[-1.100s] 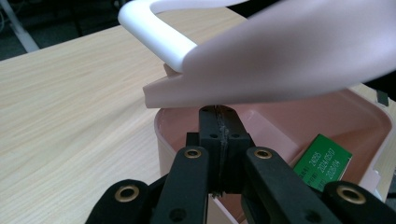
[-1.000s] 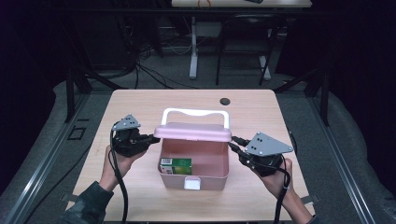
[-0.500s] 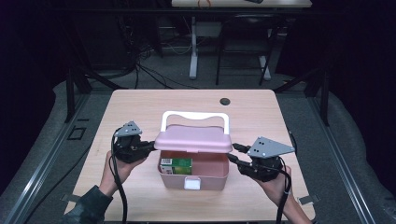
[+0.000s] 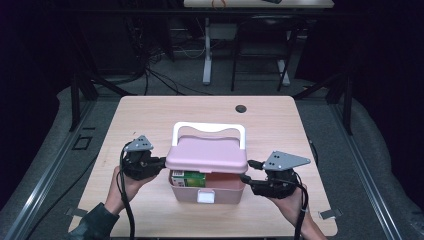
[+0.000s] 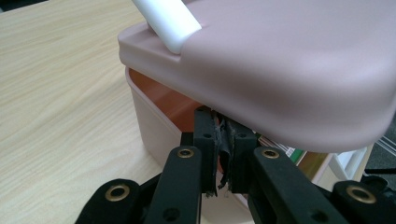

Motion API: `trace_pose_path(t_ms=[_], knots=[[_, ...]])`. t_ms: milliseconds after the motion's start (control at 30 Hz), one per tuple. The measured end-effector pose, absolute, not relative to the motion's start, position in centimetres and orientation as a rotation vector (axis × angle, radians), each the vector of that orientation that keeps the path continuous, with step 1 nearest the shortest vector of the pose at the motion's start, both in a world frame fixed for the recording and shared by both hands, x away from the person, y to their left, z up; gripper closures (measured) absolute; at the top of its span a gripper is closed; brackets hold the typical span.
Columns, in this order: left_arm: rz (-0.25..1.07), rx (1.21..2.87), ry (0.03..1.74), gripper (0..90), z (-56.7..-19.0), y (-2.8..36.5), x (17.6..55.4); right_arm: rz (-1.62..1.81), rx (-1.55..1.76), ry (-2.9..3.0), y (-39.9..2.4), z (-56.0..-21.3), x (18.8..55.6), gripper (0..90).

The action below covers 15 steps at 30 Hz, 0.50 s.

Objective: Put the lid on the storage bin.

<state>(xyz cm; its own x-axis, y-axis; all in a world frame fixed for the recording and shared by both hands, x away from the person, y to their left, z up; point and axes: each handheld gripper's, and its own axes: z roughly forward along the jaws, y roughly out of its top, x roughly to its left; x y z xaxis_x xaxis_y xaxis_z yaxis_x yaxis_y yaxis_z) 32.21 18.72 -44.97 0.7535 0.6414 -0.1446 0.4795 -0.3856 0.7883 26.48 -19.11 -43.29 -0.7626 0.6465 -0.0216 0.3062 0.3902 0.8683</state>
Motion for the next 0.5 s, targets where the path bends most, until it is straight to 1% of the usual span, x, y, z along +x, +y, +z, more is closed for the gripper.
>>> trace_pose_path(t_ms=[67, 167, 267, 367, 500], knots=[[0.224, 2.056, 0.843, 84.2, -45.0, 18.9, 32.1, 1.323, 0.839, 2.297, -19.1, -43.5, 26.5, 47.4], [0.215, 2.068, 0.847, 79.4, -45.0, 19.1, 31.9, 1.327, 0.853, 2.299, -19.0, -43.7, 26.5, 46.7], [0.200, 2.084, 0.856, 69.4, -45.3, 19.5, 31.6, 1.326, 0.871, 2.307, -19.0, -44.1, 26.6, 45.6], [0.199, 2.091, 0.884, 54.2, -45.6, 20.2, 31.2, 1.324, 0.884, 2.314, -19.0, -44.3, 26.6, 44.9], [0.214, 2.071, 0.924, 39.6, -45.7, 21.6, 30.6, 1.320, 0.899, 2.326, -19.1, -44.7, 26.7, 43.7]])
